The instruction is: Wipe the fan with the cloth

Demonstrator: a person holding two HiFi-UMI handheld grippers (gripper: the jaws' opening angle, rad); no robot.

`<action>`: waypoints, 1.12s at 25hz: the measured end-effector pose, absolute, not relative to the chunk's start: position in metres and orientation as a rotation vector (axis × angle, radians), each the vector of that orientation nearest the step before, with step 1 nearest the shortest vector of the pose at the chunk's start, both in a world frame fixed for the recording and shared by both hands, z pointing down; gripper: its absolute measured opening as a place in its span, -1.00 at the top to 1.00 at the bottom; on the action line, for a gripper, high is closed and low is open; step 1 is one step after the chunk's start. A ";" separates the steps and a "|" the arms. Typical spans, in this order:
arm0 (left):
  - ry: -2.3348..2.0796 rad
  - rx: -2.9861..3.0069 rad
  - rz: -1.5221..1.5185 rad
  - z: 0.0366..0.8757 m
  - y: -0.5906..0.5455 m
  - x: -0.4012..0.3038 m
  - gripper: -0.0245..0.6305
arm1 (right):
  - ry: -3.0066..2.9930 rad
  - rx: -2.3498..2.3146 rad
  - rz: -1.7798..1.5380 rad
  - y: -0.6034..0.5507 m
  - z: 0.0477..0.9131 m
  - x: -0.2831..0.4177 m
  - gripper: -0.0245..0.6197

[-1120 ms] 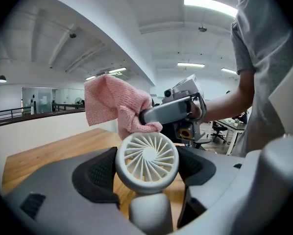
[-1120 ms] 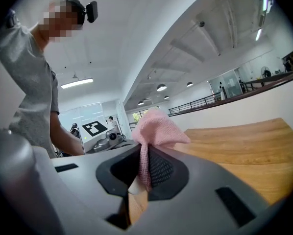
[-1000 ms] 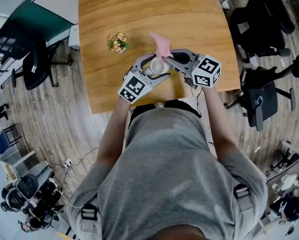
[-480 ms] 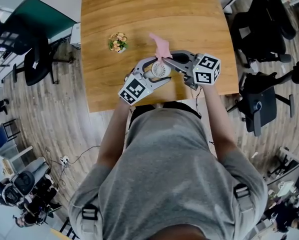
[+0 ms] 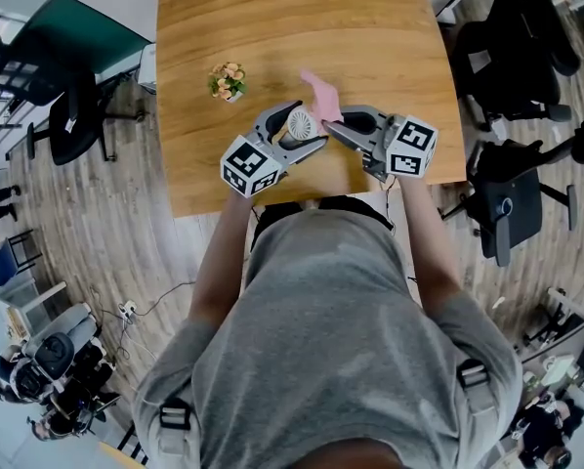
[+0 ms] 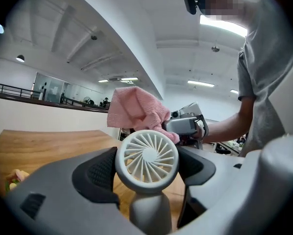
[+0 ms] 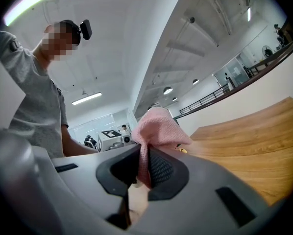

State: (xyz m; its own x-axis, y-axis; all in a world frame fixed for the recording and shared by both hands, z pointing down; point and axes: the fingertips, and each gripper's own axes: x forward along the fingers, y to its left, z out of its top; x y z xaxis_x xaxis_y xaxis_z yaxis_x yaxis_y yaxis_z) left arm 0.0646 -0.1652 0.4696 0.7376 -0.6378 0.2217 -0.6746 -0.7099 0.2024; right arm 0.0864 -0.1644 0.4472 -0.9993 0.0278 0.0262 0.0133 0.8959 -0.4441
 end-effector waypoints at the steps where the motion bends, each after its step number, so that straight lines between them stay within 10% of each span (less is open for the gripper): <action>1: -1.034 2.666 0.197 0.470 -0.166 0.064 -0.21 | -3.028 -0.048 0.685 -0.161 0.446 0.086 0.82; 28: -0.877 2.502 -0.233 0.441 -0.162 0.065 -0.21 | -3.095 -0.006 0.699 -0.161 0.430 0.100 0.81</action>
State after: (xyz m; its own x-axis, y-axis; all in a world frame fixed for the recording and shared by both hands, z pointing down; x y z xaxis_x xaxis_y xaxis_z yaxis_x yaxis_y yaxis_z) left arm 0.0649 -0.1618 0.4413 0.7807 -0.6249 -0.0030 -0.5441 -0.6821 0.4885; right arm 0.1003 -0.1611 0.4299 -0.9995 -0.0029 -0.0312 0.0108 0.9030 -0.4296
